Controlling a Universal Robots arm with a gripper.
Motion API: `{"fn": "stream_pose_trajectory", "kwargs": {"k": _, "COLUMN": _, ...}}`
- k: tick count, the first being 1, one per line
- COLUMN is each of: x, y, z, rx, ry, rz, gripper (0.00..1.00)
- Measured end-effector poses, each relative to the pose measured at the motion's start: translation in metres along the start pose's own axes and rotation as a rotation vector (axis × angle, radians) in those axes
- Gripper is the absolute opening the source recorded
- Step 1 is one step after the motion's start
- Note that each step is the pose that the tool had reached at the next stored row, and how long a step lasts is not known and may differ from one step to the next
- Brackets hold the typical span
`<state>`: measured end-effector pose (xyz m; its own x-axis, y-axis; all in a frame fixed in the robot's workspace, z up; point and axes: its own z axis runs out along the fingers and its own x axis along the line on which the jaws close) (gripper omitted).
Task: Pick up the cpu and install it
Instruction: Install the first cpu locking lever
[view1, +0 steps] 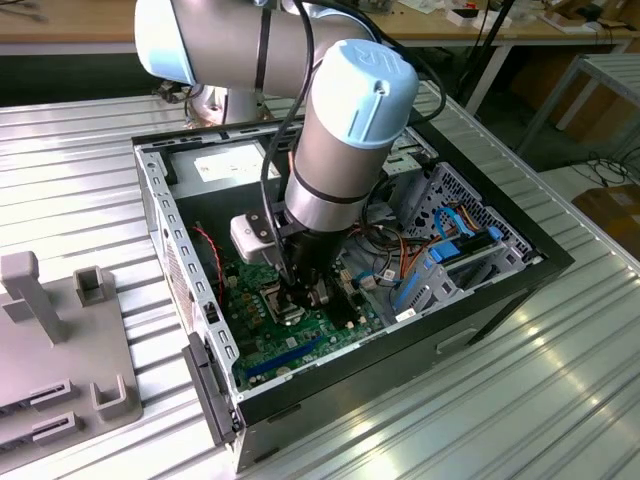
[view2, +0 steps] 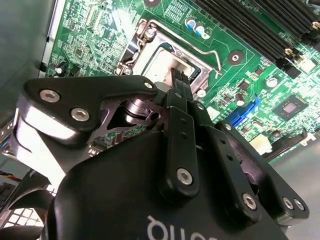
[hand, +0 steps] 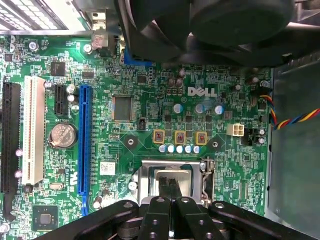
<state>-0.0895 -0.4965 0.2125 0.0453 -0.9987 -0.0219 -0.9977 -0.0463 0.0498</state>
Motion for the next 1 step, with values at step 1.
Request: {"fn": "stream_pose_trajectory", "kwargs": {"k": 1, "x": 0.0, "y": 0.0001, "z": 0.0, "rx": 0.0, "ry": 0.0, "rz": 0.0, "gripper": 0.11}}
